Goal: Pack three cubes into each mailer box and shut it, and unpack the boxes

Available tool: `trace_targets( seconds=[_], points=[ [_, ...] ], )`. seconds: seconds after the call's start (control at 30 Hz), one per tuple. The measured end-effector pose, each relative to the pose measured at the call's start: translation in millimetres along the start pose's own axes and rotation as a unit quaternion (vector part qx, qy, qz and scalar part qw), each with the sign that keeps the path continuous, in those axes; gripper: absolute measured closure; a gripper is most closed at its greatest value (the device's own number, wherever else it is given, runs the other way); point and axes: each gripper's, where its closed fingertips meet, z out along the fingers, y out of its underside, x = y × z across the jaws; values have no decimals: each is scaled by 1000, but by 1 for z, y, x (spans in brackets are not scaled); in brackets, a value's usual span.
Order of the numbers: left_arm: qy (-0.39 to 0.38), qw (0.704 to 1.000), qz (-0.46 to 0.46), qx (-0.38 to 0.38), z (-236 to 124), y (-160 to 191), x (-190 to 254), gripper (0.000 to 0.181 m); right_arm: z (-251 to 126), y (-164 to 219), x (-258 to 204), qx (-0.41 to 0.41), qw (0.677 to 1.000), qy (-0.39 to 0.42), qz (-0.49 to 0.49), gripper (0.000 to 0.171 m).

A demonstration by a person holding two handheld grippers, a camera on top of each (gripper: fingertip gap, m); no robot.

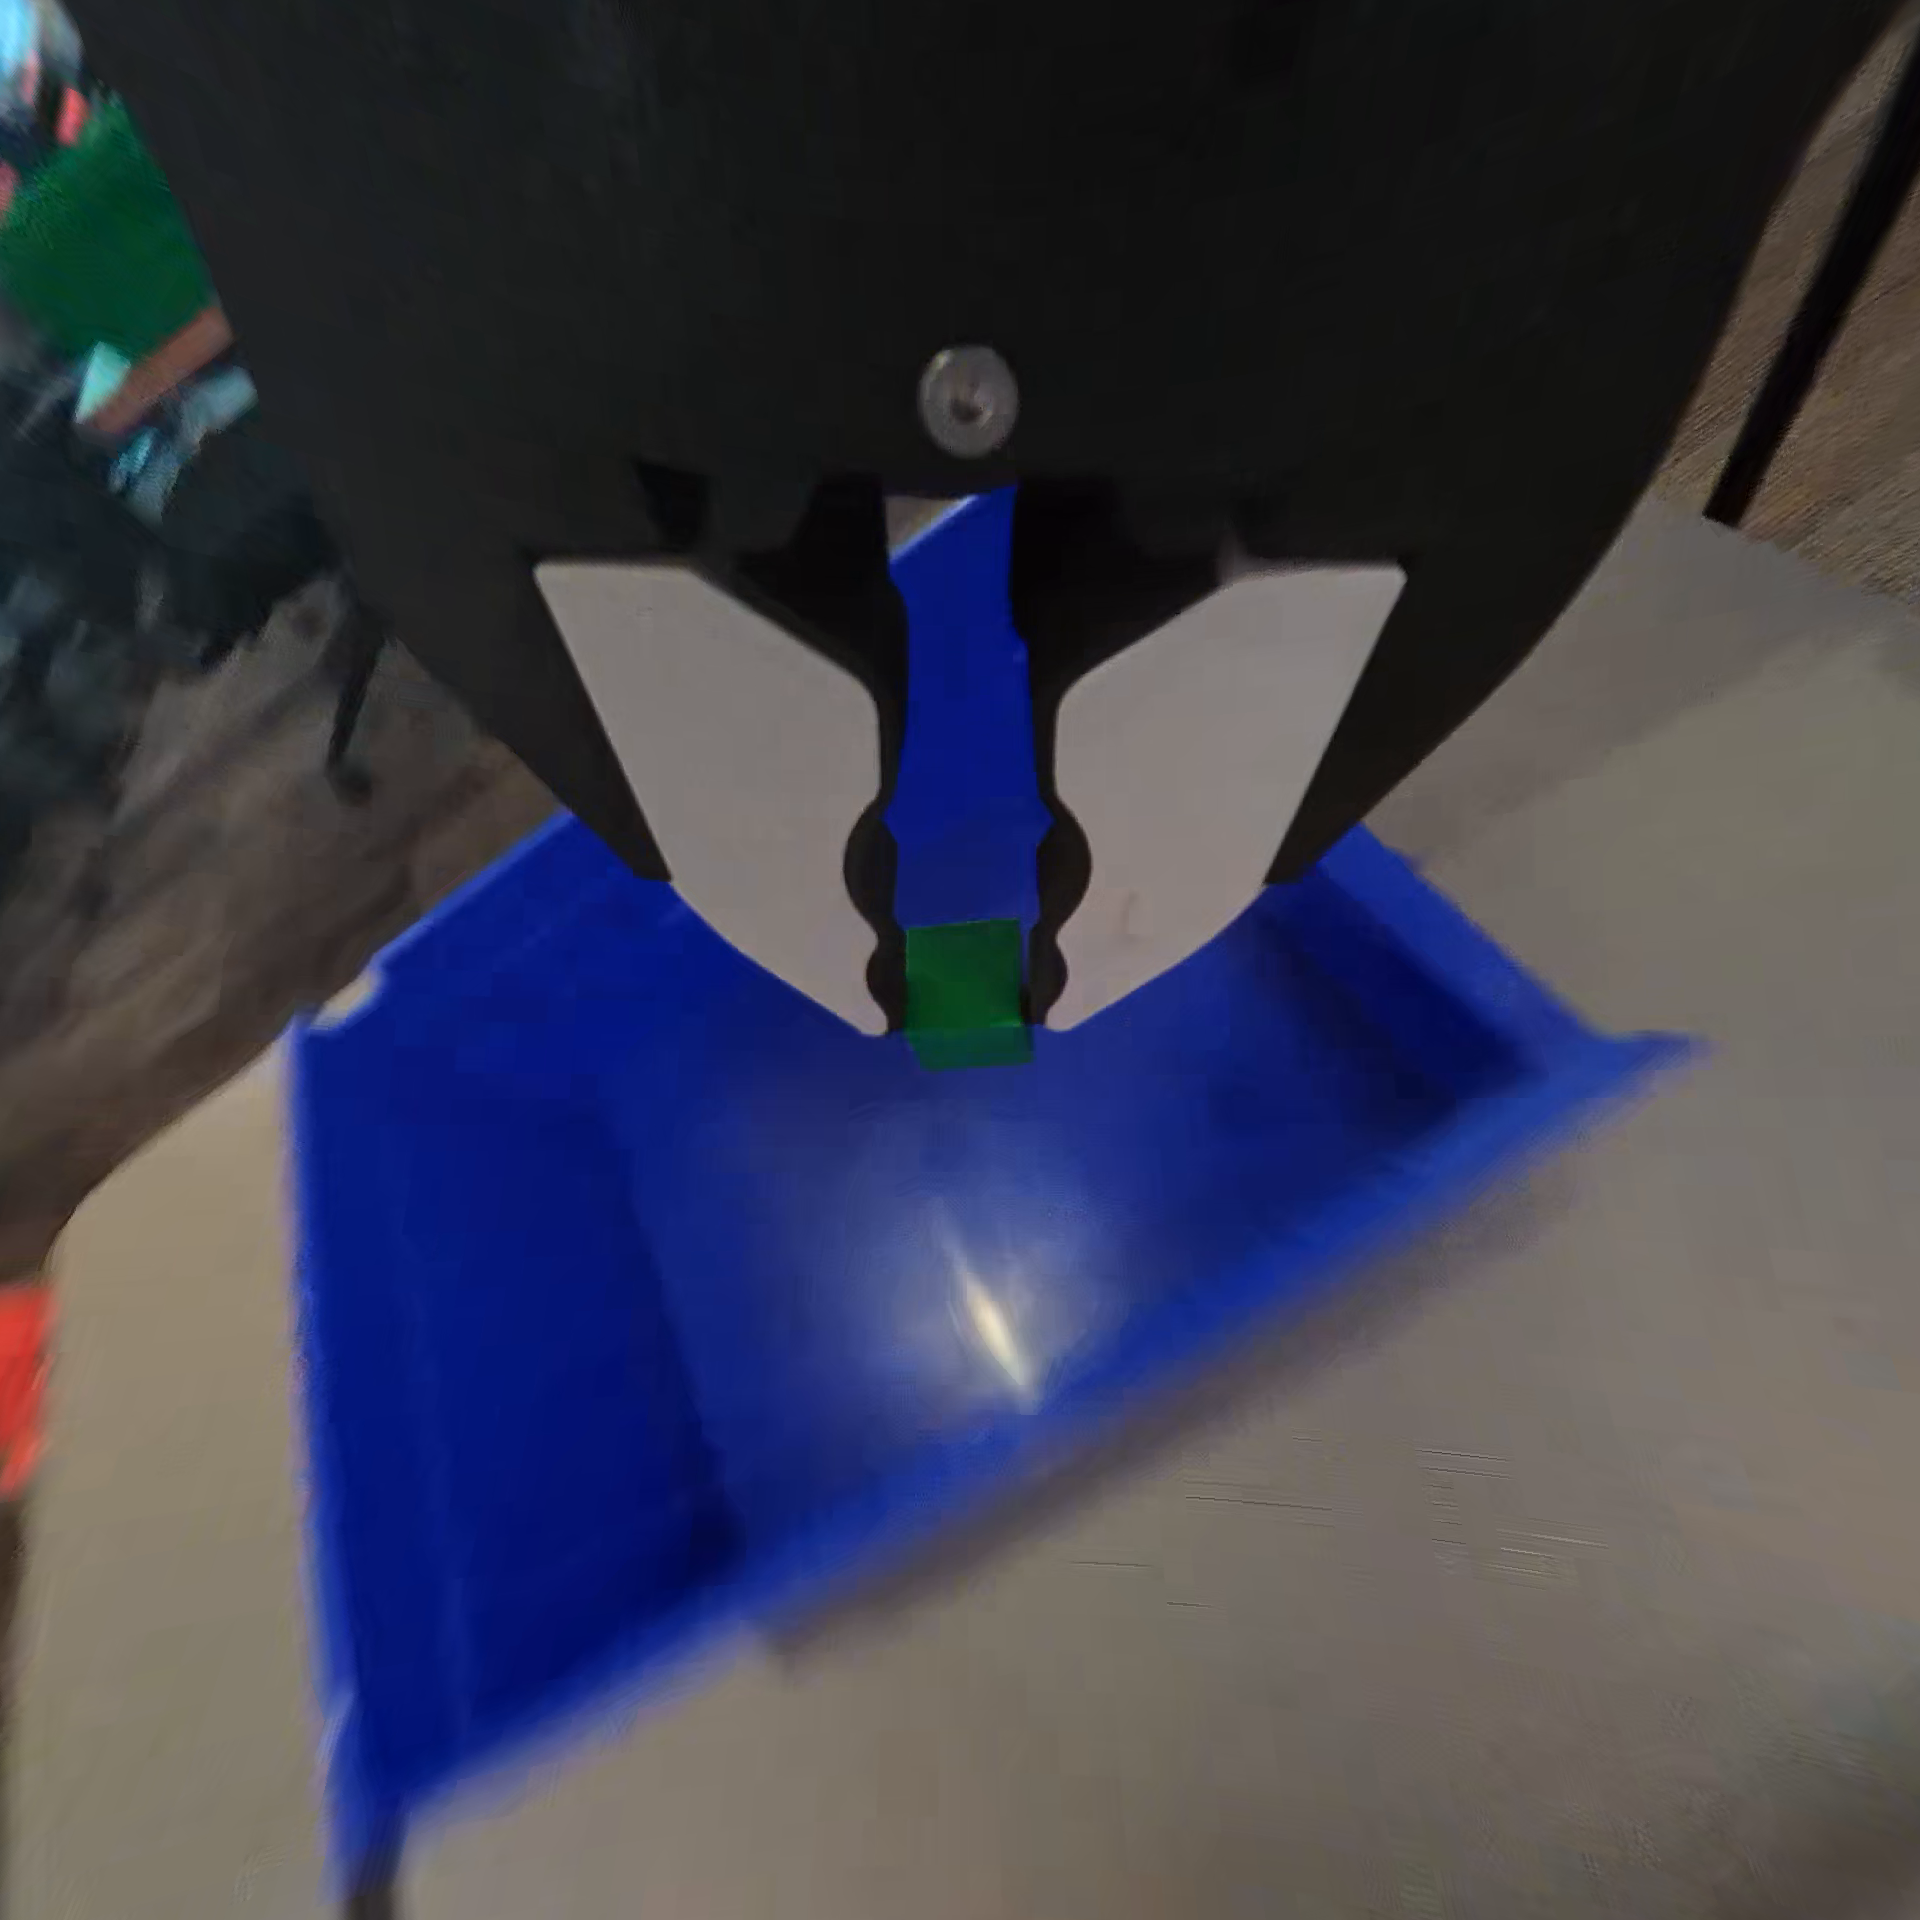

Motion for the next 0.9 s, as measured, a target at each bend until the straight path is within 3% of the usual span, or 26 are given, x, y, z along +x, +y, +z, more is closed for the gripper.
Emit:
trace_targets(
  seconds=[0.1,0.2,0.47,0.53,0.63,0.73,0.8,0.9],
  points=[
    [3,1000,-4,-3,-1,0,-1,144,64,72,8,-120,988,-17,91,148],
    [2,1000,-3,-6,0,0,0,145,92,99,6,-151,972,-21,177,148],
    [2,1000,-4,-5,1,1,1,148,101,98,-2,-120,970,-29,207,139],
    [2,1000,-6,-5,1,2,1,147,84,87,2,-107,973,-11,207,124],
    [0,1000,-1,-5,0,3,0,148,26,21,2,-1,982,39,184,125],
    [1,1000,-5,-4,-1,3,0,148,-29,-92,-73,171,982,-48,66,129],
    [0,1000,-3,-5,-1,3,0,148,-41,-141,-138,210,970,-110,-48,128],
    [-2,1000,0,-6,-1,3,0,148,-29,-188,-194,221,953,-124,-164,127]
  ],
)
